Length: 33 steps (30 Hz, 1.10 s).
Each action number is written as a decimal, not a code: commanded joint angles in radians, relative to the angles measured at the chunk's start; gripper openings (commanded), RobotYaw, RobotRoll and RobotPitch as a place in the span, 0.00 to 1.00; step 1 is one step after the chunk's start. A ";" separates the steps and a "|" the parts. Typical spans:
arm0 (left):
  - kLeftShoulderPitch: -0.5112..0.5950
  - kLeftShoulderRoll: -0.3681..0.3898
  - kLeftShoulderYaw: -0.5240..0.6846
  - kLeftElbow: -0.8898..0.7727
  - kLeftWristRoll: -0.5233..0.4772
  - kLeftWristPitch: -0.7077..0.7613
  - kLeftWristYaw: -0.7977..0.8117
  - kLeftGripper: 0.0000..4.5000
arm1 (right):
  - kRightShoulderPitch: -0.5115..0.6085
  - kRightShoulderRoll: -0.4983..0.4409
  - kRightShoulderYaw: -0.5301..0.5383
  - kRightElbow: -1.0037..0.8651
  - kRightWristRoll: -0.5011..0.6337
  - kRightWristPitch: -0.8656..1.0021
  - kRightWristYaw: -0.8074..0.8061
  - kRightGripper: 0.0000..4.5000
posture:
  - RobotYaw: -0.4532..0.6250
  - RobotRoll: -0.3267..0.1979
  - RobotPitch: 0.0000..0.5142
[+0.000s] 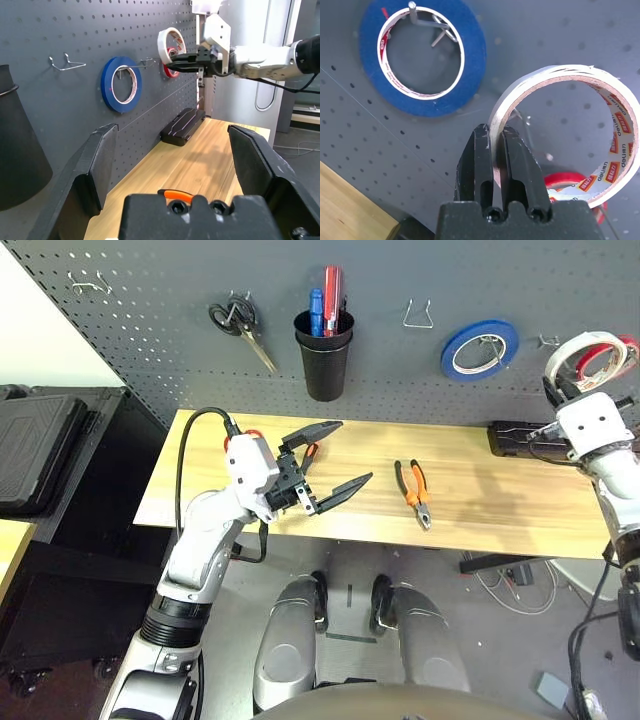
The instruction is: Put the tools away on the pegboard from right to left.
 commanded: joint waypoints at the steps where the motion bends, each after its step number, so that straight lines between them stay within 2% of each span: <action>1: 0.006 -0.002 -0.014 -0.005 0.013 -0.006 -0.002 1.00 | -0.040 0.014 0.024 0.050 -0.016 0.039 -0.006 0.01 | 0.59 0.62 0.36; 5: 0.005 -0.001 -0.015 -0.003 0.015 -0.005 0.001 1.00 | -0.080 0.030 0.035 0.089 -0.014 0.105 0.007 0.01 | 0.59 0.62 0.36; 8: 0.005 0.000 -0.016 -0.004 0.017 -0.001 0.005 1.00 | -0.092 0.044 0.035 0.101 -0.001 0.126 0.011 0.19 | 0.59 0.62 0.36; 12: 0.014 0.001 -0.017 -0.007 0.020 0.004 0.013 1.00 | -0.058 0.060 0.020 0.077 0.034 0.101 0.045 0.54 | 0.60 0.62 0.38; 17: 0.031 0.006 -0.018 -0.013 0.021 0.008 0.021 1.00 | 0.049 0.058 0.012 0.002 0.080 0.024 0.097 0.98 | 0.60 0.62 0.40; 26: 0.057 0.028 -0.020 -0.021 0.023 0.014 0.011 1.00 | 0.290 0.072 0.011 -0.203 0.160 -0.033 0.179 0.99 | 0.59 0.62 0.41; 33: 0.062 0.039 -0.023 -0.014 0.023 0.014 0.007 1.00 | 0.375 0.100 0.014 -0.294 0.189 0.024 0.199 0.99 | 0.59 0.62 0.41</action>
